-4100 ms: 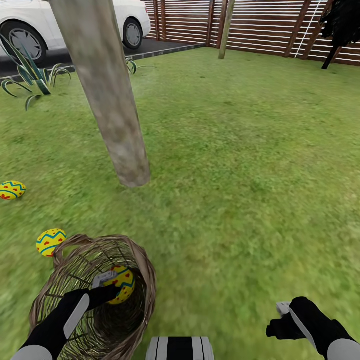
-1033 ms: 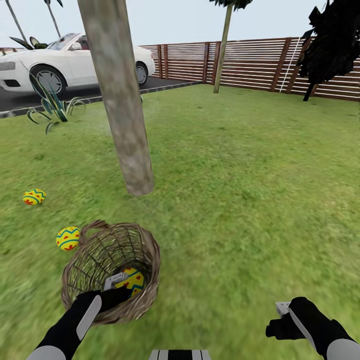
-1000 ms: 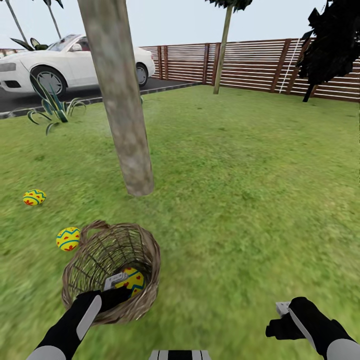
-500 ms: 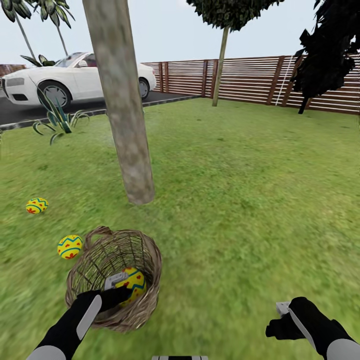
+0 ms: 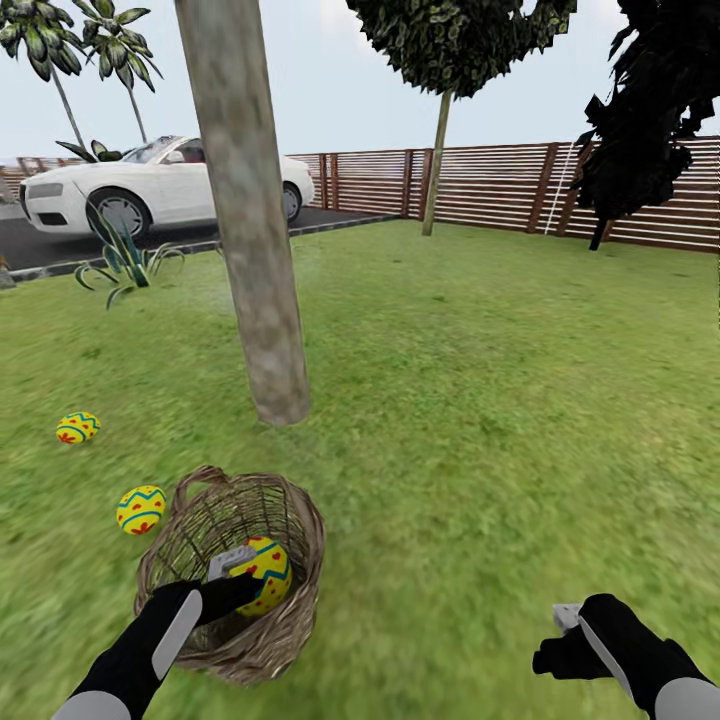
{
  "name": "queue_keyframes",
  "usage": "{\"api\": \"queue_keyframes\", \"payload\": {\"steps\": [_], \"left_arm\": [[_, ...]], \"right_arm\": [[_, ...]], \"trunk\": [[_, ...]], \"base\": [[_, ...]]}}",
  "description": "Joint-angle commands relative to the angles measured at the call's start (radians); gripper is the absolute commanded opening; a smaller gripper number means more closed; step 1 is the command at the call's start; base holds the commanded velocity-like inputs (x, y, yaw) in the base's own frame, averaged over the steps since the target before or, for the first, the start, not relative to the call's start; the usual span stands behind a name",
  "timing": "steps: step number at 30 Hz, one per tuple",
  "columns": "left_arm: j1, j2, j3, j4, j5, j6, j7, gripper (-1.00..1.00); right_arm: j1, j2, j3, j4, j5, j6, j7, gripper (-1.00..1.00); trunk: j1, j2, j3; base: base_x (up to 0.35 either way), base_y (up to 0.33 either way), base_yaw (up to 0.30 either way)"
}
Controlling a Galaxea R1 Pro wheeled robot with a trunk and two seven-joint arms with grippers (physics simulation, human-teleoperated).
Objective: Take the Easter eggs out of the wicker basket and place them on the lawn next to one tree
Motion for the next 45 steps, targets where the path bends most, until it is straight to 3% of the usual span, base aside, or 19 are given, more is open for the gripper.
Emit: {"api": "queue_keyframes", "payload": {"steps": [1,4,6,45], "left_arm": [[0.000,0.001,-0.002,-0.001,0.002,0.004,0.000,-1.00],[0.000,0.001,-0.003,0.000,0.002,0.005,0.000,-1.00],[0.000,0.000,-0.004,0.000,0.002,0.004,0.000,-1.00],[0.000,-0.003,-0.005,0.003,0.003,-0.007,0.001,-1.00]], "right_arm": [[0.000,-0.002,0.008,-0.002,-0.004,0.003,0.000,1.00],[0.000,-0.006,0.056,-0.011,0.010,-0.017,0.004,1.00],[0.000,-0.009,0.064,-0.011,0.013,-0.029,0.002,1.00],[0.000,-0.002,0.068,-0.005,0.011,-0.028,-0.002,1.00]], "trunk": [[-0.001,0.000,0.003],[-0.002,0.001,0.015],[-0.003,0.001,0.022],[-0.021,0.010,0.173]], "base": [[0.000,0.000,0.000],[0.000,0.000,0.000],[0.000,0.000,0.000],[-0.037,0.000,0.000]]}}
